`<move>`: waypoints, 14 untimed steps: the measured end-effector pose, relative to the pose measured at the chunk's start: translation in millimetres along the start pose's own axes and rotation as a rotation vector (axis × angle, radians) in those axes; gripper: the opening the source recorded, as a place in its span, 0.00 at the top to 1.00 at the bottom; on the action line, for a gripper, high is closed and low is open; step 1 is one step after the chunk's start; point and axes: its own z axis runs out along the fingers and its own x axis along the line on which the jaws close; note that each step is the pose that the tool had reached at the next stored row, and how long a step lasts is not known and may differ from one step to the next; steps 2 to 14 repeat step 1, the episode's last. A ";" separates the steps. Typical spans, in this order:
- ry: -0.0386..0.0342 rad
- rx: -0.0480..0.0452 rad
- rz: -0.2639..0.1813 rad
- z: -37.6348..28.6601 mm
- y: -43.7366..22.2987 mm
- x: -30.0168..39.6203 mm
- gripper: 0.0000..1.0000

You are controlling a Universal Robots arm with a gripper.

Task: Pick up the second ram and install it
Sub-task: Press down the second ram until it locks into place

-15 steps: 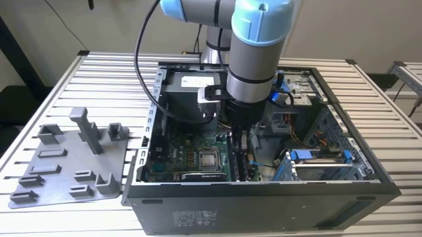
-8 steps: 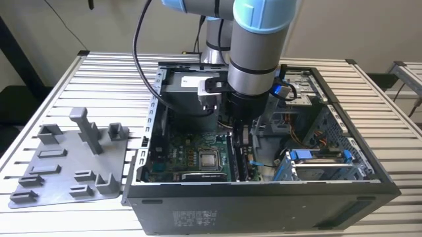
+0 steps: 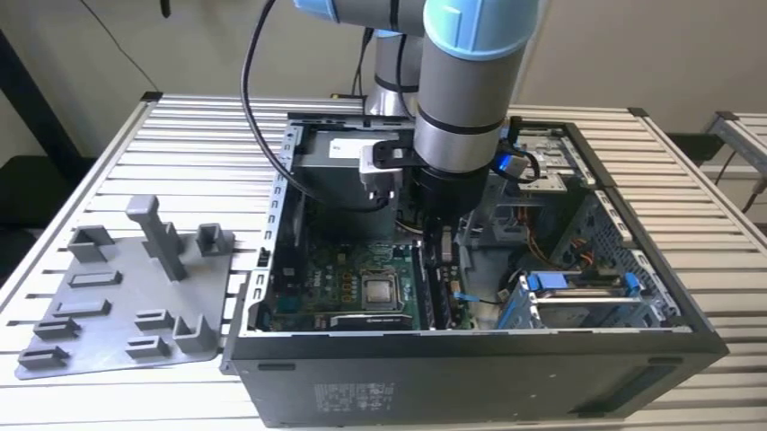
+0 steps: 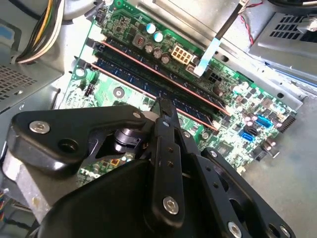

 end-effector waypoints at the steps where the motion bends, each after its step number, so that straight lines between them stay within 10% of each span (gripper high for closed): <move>1: 0.0000 0.0000 0.000 0.0 0.0 0.0 0.89; 14: 0.0000 0.0000 0.000 0.0 0.0 0.0 0.89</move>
